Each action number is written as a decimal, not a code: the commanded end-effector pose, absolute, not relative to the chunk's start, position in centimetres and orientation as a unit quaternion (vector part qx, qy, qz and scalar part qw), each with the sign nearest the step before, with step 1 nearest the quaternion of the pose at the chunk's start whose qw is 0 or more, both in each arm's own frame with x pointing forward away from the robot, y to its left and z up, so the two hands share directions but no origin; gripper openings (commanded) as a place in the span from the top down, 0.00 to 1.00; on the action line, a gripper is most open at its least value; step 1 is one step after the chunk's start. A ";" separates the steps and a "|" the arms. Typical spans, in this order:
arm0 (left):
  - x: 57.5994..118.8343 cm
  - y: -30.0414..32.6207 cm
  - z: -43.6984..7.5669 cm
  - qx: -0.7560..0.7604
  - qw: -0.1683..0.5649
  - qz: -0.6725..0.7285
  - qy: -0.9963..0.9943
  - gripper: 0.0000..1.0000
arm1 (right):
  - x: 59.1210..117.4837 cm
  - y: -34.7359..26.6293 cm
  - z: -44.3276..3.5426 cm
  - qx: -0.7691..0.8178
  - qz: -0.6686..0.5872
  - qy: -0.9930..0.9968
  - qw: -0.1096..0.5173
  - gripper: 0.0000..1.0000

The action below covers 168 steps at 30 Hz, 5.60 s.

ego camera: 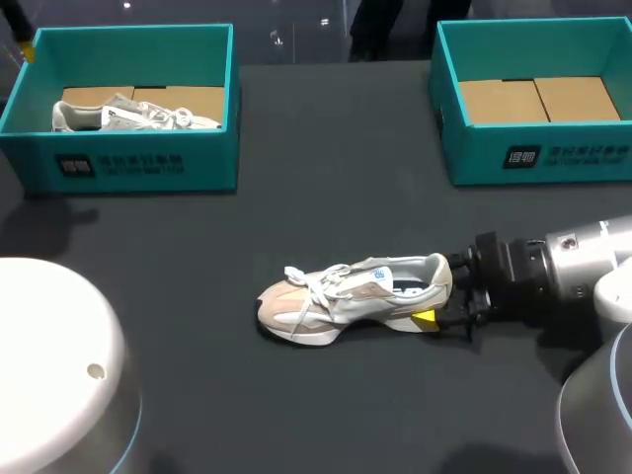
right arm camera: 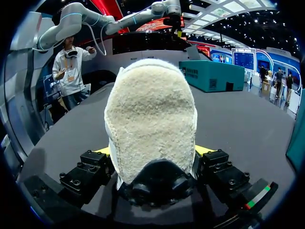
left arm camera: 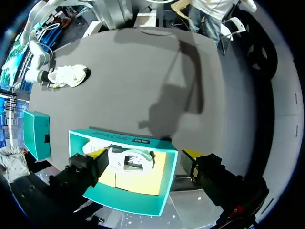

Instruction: Take the shoe out of the shoebox, open the shoe tongue, remove and reinsert the insole, then place the shoe into the shoebox

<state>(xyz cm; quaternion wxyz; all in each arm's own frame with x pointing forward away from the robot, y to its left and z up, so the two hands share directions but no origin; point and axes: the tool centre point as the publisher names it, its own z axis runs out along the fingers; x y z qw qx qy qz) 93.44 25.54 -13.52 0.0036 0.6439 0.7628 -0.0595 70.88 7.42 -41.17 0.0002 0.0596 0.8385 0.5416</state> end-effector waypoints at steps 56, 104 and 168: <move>83.1 10.5 -17.2 0.122 -0.023 -0.063 0.990 0.00 | 70.8 7.6 -41.2 0.061 0.540 0.839 0.002 1.00; 71.8 -8.5 -24.6 -0.316 -0.040 -0.015 0.948 0.00 | 70.8 7.6 -41.2 0.061 0.540 0.839 0.002 1.00; 68.6 -27.5 -33.0 -0.768 0.067 0.219 0.598 0.00 | 70.8 7.6 -41.2 0.061 0.540 0.839 0.002 1.00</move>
